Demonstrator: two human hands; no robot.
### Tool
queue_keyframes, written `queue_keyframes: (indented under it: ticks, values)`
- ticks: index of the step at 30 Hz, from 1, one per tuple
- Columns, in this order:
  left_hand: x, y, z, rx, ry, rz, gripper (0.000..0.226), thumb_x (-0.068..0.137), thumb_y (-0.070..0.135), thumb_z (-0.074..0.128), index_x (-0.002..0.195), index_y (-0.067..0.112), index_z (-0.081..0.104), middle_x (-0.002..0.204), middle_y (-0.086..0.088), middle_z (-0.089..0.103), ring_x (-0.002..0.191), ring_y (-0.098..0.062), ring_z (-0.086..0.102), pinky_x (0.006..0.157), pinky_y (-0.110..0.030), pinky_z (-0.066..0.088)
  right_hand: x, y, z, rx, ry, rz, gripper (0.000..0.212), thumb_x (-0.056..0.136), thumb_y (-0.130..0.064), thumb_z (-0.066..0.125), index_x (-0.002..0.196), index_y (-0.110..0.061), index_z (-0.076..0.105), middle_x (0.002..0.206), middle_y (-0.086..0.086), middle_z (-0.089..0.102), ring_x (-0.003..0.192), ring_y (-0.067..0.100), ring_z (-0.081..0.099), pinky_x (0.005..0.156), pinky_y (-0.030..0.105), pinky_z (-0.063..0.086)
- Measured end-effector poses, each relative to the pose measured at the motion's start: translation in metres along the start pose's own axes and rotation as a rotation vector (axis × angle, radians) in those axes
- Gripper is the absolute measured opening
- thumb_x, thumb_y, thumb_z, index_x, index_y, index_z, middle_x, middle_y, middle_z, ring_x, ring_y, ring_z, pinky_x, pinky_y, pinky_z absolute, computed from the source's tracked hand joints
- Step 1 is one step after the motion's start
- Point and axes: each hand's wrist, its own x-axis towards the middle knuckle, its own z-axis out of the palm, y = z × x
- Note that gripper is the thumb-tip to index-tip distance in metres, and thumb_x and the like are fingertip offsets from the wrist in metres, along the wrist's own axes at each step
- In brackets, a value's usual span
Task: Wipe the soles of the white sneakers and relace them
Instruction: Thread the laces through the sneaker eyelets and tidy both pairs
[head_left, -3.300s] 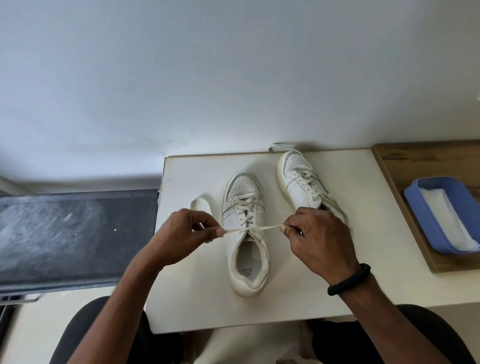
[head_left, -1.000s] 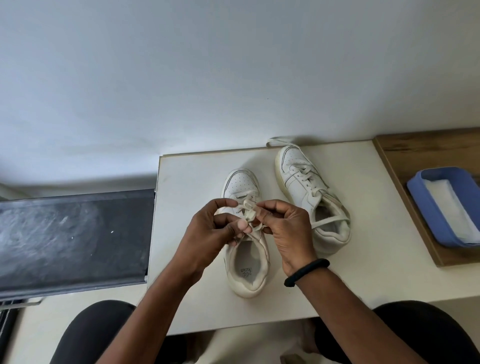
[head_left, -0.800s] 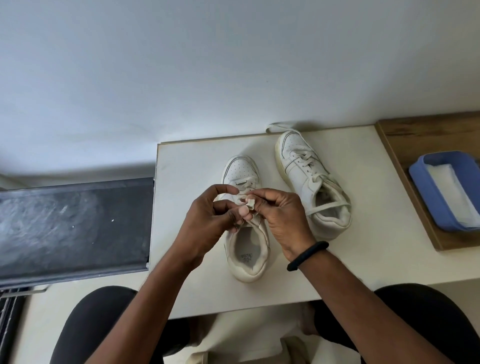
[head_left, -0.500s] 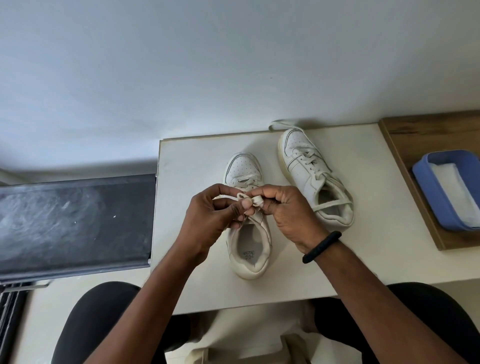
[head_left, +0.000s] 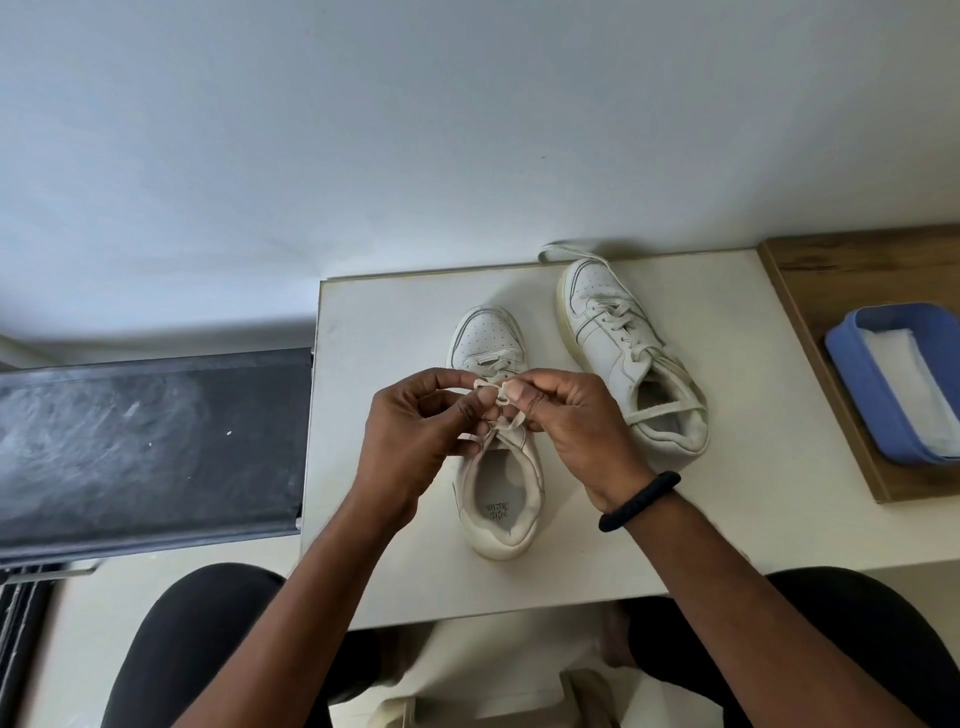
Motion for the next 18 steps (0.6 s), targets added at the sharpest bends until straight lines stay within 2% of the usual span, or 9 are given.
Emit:
queue_keyframes:
  ticks: [4,7,9,12,16,18]
  values:
    - [0.001,-0.003,0.0,0.075,0.007,0.046,0.008,0.089,0.017,0.079,0.094,0.011,0.075,0.085,-0.017,0.079,0.072,-0.022,0.072,0.061,-0.032,0.059,0.001,0.005,0.004,0.062,0.107,0.041,0.015,0.096,-0.011,0.063,0.098,-0.008,0.077,0.081,0.013,0.076,0.08,0.021,0.073,0.074,0.029,0.057]
    - [0.001,-0.005,0.0,0.138,0.003,0.07,0.007,0.091,0.018,0.078,0.093,0.012,0.075,0.085,-0.013,0.079,0.074,-0.02,0.072,0.065,-0.036,0.06,0.002,0.006,0.005,0.05,0.152,0.043,0.014,0.094,-0.008,0.064,0.096,-0.012,0.078,0.088,0.007,0.078,0.085,0.023,0.075,0.079,0.036,0.06]
    - [0.0,-0.004,0.0,0.193,-0.012,0.088,0.005,0.093,0.019,0.077,0.092,0.014,0.074,0.083,-0.01,0.078,0.075,-0.018,0.072,0.065,-0.035,0.06,0.002,0.007,0.006,0.019,0.2,0.039,0.011,0.093,-0.01,0.067,0.092,-0.016,0.077,0.085,0.004,0.078,0.084,0.021,0.075,0.077,0.034,0.06]
    - [0.001,-0.004,0.0,0.257,-0.039,0.126,0.006,0.095,0.019,0.075,0.093,0.014,0.072,0.084,-0.009,0.076,0.076,-0.015,0.07,0.065,-0.033,0.059,0.001,0.006,0.009,-0.005,0.237,0.043,0.009,0.092,-0.013,0.068,0.088,-0.017,0.074,0.082,0.002,0.077,0.081,0.015,0.074,0.068,0.022,0.054]
    - [0.002,-0.006,-0.001,0.381,-0.073,0.191,0.006,0.097,0.021,0.073,0.093,0.018,0.07,0.082,0.002,0.073,0.082,-0.02,0.069,0.073,-0.046,0.06,0.0,0.007,0.014,-0.009,0.255,0.042,0.007,0.092,-0.015,0.067,0.088,-0.016,0.073,0.071,-0.004,0.072,0.068,0.008,0.068,0.065,0.026,0.051]
    - [0.001,-0.008,-0.001,0.391,-0.078,0.205,0.006,0.097,0.021,0.073,0.092,0.02,0.07,0.082,0.006,0.071,0.083,-0.018,0.068,0.075,-0.049,0.06,0.001,0.007,0.014,-0.055,0.246,0.034,0.006,0.092,-0.016,0.068,0.089,-0.016,0.073,0.066,-0.012,0.068,0.066,0.003,0.063,0.068,0.028,0.052]
